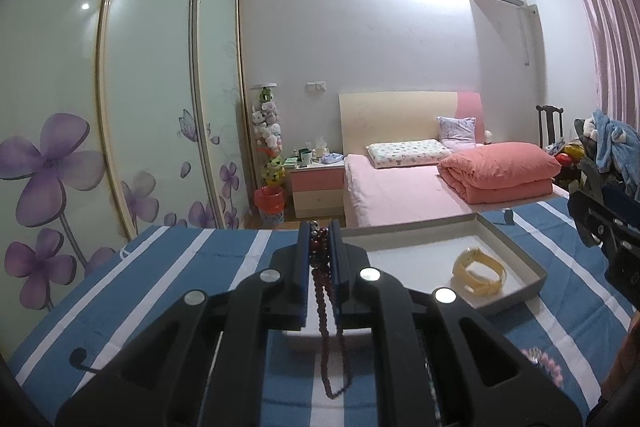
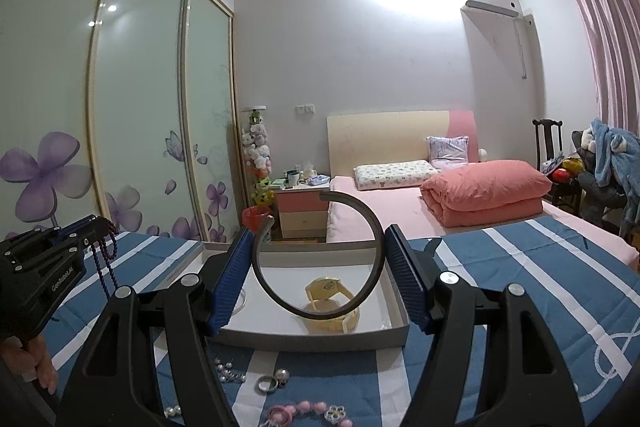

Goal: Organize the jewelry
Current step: 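Carry the red beads and gray cuff into the tray and open both grippers, then lift both grippers out of the tray back over the jewelry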

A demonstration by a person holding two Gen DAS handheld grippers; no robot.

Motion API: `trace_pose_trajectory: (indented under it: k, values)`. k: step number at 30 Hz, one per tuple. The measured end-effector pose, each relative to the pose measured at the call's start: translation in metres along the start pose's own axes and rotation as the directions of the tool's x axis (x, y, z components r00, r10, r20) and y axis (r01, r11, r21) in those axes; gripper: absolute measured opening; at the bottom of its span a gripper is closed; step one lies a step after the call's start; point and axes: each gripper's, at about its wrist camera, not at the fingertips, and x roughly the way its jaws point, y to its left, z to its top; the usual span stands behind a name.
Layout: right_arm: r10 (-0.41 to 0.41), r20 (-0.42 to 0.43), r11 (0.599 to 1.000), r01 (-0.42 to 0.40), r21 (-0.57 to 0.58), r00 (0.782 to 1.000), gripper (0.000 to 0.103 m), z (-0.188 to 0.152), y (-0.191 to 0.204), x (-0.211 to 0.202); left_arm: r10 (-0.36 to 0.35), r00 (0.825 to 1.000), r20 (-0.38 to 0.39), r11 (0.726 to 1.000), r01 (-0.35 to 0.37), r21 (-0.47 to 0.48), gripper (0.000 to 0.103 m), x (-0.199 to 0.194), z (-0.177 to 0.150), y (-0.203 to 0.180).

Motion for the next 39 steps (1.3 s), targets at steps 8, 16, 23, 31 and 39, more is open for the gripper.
trace_pose_trajectory:
  k: [8, 16, 23, 31, 39]
  values:
    - [-0.011, -0.065, 1.0, 0.011, -0.011, 0.998, 0.067, 0.003, -0.004, 0.046, -0.009, 1.0, -0.015, 1.0, 0.009, -0.026, 0.01, 0.05, 0.013, -0.012]
    - [0.008, -0.177, 1.0, -0.011, -0.016, 0.984, 0.067, -0.009, -0.001, 0.091, -0.044, 0.996, -0.083, 0.997, 0.038, -0.066, 0.01, 0.101, 0.009, -0.021]
    - [0.043, -0.342, 0.998, -0.026, 0.055, 0.939, 0.067, -0.018, -0.007, 0.126, -0.073, 0.984, -0.16, 0.996, 0.063, -0.067, 0.01, 0.133, -0.007, -0.029]
    - [0.076, -0.458, 0.996, -0.048, 0.073, 0.886, 0.069, -0.029, -0.001, 0.144, -0.092, 0.977, -0.191, 0.994, 0.078, -0.076, 0.031, 0.149, -0.015, -0.027]
    - [0.069, -0.371, 0.998, -0.067, 0.018, 0.926, 0.079, -0.013, 0.005, 0.117, -0.101, 0.98, -0.171, 0.993, 0.09, -0.07, 0.036, 0.137, -0.01, -0.027]
